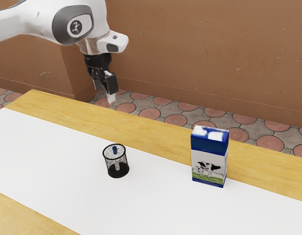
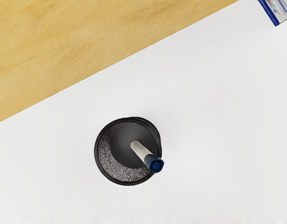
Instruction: Take the marker out of the pen holder and place it to the left of the pen holder.
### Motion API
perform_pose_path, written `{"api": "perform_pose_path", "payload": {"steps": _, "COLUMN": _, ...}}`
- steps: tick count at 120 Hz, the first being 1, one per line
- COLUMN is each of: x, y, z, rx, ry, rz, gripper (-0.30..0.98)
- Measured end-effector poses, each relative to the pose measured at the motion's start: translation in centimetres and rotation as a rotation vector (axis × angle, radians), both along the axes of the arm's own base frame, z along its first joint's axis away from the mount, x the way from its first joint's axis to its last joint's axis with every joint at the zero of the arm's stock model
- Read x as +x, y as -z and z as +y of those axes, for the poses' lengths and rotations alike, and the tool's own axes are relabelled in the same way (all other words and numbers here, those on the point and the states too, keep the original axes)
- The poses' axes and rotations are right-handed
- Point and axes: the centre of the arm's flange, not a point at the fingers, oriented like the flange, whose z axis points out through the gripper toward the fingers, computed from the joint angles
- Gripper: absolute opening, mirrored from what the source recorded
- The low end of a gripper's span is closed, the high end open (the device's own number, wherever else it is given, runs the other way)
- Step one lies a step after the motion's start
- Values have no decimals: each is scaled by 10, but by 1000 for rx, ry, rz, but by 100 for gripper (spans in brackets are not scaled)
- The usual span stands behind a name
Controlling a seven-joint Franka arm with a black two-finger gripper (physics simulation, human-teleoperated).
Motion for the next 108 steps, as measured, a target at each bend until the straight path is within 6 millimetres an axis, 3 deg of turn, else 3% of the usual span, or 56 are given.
{"api": "perform_pose_path", "payload": {"steps": 14, "x": -2, "y": 1, "z": -4, "rx": 7, "ry": 10, "rz": 13, "gripper": 66}}
{"api": "perform_pose_path", "payload": {"steps": 26, "x": 10, "y": 38, "z": -4, "rx": 4, "ry": 14, "rz": 85, "gripper": 67}}
{"api": "perform_pose_path", "payload": {"steps": 45, "x": 23, "y": 100, "z": 18, "rx": -9, "ry": -23, "rz": 204, "gripper": 68}}
{"api": "perform_pose_path", "payload": {"steps": 68, "x": 26, "y": 141, "z": 16, "rx": -66, "ry": -39, "rz": 285, "gripper": 68}}
{"api": "perform_pose_path", "payload": {"steps": 80, "x": 18, "y": 167, "z": 17, "rx": -88, "ry": -50, "rz": 344, "gripper": 68}}
{"api": "perform_pose_path", "payload": {"steps": 98, "x": 8, "y": 180, "z": 1, "rx": -110, "ry": -31, "rz": 381, "gripper": 65}}
{"api": "perform_pose_path", "payload": {"steps": 108, "x": 7, "y": 186, "z": 2, "rx": -117, "ry": -35, "rz": 395, "gripper": 58}}
